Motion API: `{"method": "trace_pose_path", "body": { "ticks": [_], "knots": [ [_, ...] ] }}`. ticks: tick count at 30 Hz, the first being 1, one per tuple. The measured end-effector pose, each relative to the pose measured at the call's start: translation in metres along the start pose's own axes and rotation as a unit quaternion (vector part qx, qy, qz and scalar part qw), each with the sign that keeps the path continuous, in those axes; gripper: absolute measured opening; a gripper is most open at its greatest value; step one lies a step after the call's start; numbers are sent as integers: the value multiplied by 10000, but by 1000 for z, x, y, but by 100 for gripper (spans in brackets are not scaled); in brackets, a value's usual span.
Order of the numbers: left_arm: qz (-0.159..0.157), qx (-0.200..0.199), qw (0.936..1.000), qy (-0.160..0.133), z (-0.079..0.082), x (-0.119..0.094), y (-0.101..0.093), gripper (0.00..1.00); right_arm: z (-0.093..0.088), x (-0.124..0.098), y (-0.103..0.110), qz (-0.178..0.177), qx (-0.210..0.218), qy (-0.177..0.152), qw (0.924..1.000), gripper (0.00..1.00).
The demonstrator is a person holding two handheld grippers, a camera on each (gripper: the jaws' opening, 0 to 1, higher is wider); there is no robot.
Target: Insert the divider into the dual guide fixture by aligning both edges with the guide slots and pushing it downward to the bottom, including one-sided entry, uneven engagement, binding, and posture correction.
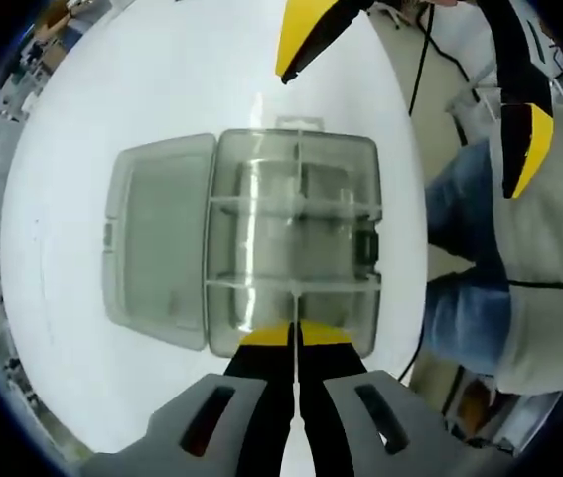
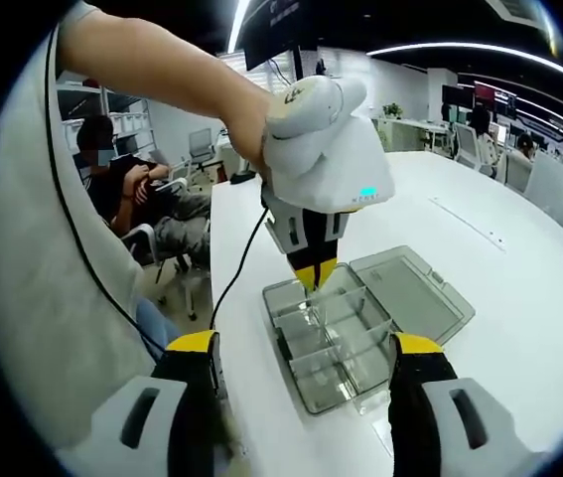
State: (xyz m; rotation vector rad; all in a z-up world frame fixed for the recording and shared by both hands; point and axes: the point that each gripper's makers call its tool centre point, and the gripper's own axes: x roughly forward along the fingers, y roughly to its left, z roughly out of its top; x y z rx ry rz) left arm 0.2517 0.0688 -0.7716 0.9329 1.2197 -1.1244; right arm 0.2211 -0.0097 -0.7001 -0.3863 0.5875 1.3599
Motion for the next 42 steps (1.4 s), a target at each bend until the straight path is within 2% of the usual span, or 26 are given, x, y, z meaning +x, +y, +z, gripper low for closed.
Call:
{"method": "trace_pose_path", "body": {
  "ticks": [13,23,33,38,40,42],
  "knots": [
    [46,-129,9999,-20,-1,4,0,0,0,-1,0,-10,6,-6,10000,67],
    [197,-302,9993,-52,-2,7,1,0,0,-2,0,-31,14,-34,10000,67],
    [304,-653,9974,-84,-3,7,3,0,0,-5,0,-43,0,-60,10000,67],
    [295,-658,9974,-84,-3,7,3,0,0,-6,-1,-59,-6,-69,10000,67],
    [326,-860,9957,-108,-3,8,4,0,0,-6,-1,-64,2,-72,10000,67],
    [326,-864,9957,-103,-4,8,4,0,0,-7,-1,-67,2,-73,10000,67]
  ]
}}
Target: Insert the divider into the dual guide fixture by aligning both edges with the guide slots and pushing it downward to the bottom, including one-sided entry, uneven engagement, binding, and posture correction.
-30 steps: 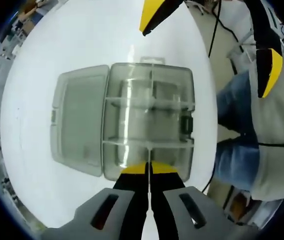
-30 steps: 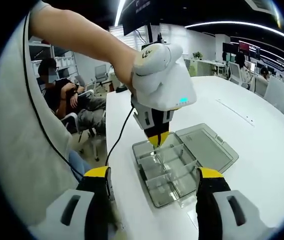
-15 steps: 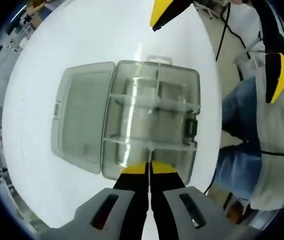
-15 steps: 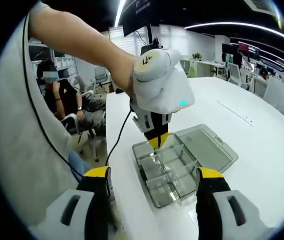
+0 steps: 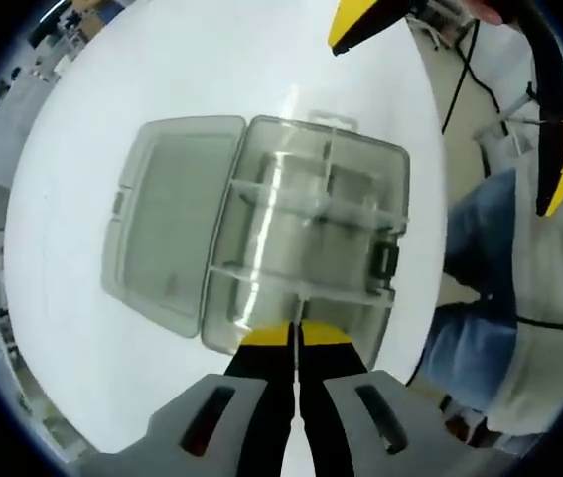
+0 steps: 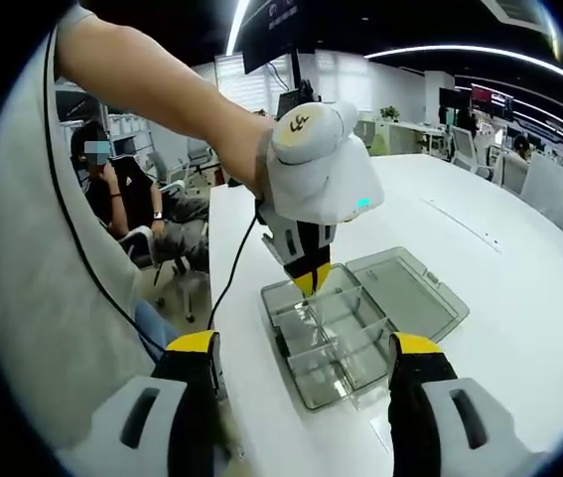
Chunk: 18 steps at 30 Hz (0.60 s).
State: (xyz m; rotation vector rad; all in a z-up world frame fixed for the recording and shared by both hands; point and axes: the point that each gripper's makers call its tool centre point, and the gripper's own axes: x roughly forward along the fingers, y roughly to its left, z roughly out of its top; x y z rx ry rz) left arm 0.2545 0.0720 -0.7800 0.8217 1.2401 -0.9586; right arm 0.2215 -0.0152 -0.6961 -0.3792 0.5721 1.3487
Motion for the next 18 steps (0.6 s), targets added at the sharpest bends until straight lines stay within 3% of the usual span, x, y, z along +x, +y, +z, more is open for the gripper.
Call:
{"method": "trace_pose_path", "body": {
  "ticks": [7,9,18],
  "knots": [
    [23,26,10000,29,-1,1,-1,0,-1,-1,0,-7,-17,14,10000,67],
    [33,340,9994,51,0,0,-3,0,-1,-1,0,-2,-19,16,10000,67],
    [104,30,9999,52,-1,1,-1,0,0,-3,-1,-29,-31,6,10000,67]
  ]
}}
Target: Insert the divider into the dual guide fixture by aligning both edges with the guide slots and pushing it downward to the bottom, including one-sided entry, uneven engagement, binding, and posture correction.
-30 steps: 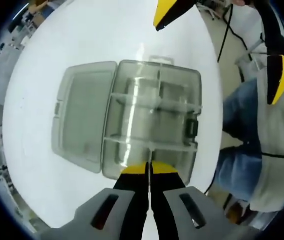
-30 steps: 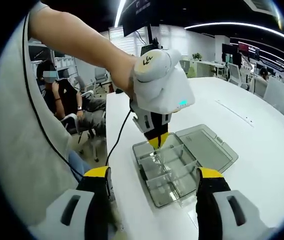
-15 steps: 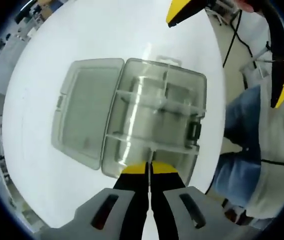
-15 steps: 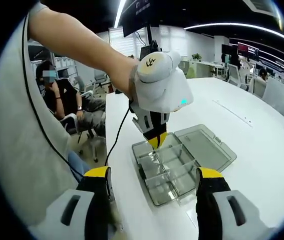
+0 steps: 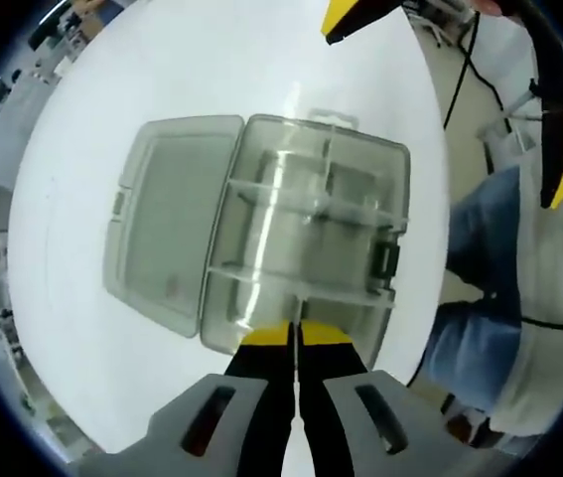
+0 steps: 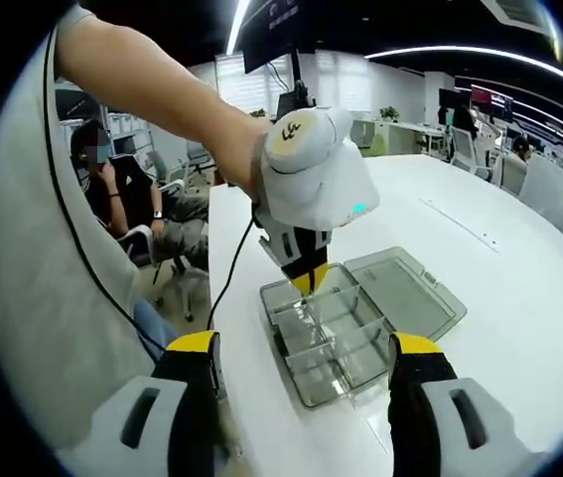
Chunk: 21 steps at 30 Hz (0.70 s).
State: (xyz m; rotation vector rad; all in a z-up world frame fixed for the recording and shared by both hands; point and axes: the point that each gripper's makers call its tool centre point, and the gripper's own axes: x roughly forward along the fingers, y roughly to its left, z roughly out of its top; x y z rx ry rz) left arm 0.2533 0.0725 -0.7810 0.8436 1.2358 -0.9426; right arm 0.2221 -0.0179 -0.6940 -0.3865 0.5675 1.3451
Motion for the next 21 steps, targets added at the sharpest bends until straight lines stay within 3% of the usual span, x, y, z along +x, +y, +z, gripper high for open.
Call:
{"method": "trace_pose_path", "body": {
  "ticks": [9,18,21],
  "knots": [
    [57,-85,9999,-66,-1,0,-1,0,-3,-5,0,-29,-25,45,10000,67],
    [62,110,9995,-306,1,0,-1,0,-5,-9,-1,-39,-44,74,10000,67],
    [-20,160,9991,-404,0,0,-4,11,-5,-9,-2,-36,-57,69,10000,67]
  ]
}}
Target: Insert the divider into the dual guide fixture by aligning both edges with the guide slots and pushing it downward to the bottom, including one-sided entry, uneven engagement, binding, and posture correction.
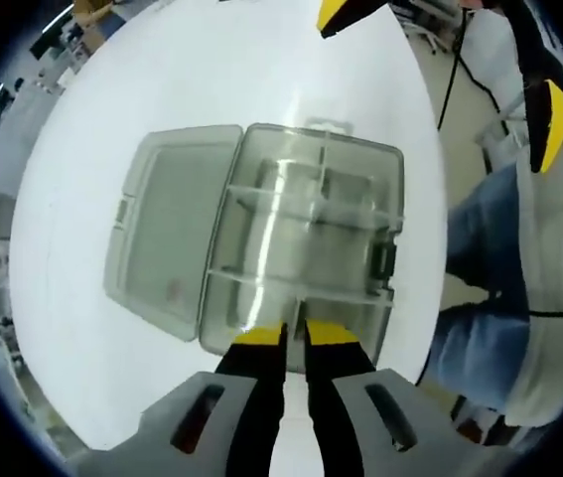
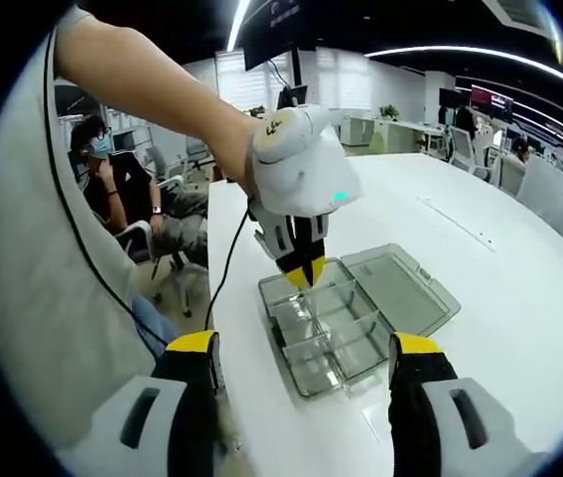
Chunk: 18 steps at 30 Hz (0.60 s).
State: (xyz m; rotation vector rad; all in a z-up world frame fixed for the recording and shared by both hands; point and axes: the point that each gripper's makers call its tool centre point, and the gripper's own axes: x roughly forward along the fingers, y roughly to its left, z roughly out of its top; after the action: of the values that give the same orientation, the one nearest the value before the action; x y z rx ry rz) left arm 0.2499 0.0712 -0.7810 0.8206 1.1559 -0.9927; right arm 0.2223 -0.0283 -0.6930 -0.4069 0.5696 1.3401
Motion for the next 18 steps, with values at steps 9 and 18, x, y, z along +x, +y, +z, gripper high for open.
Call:
{"method": "trace_pose_path", "body": {
  "ticks": [9,18],
  "knots": [
    [-55,-133,9992,-370,-6,-12,0,20,-1,1,0,30,-39,12,10000,67],
    [15,-273,9948,-981,-11,-28,-2,23,-5,3,-4,91,-81,78,9999,67]
  ]
}}
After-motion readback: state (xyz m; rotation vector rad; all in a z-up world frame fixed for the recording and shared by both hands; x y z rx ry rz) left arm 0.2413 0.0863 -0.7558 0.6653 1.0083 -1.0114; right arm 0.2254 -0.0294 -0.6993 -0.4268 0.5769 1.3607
